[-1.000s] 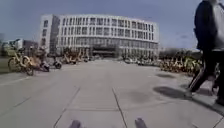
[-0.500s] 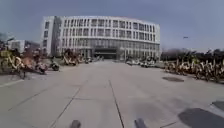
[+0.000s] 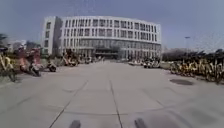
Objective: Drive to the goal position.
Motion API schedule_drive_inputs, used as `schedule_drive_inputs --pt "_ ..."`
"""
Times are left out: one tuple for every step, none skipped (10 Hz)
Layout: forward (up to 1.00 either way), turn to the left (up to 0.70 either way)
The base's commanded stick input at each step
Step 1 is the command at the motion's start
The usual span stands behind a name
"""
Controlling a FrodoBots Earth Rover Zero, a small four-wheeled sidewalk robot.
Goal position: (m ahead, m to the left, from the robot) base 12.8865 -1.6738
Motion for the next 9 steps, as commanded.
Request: schedule_drive_inputs --pt "0.85 0.01" --pt "0.85 0.01" --pt "0.85 0.01" --pt "0.85 0.01" --pt "0.85 0.01" --pt "0.85 0.01" --pt "0.85 0.01" --pt "0.85 0.01" --pt "0.85 0.01"
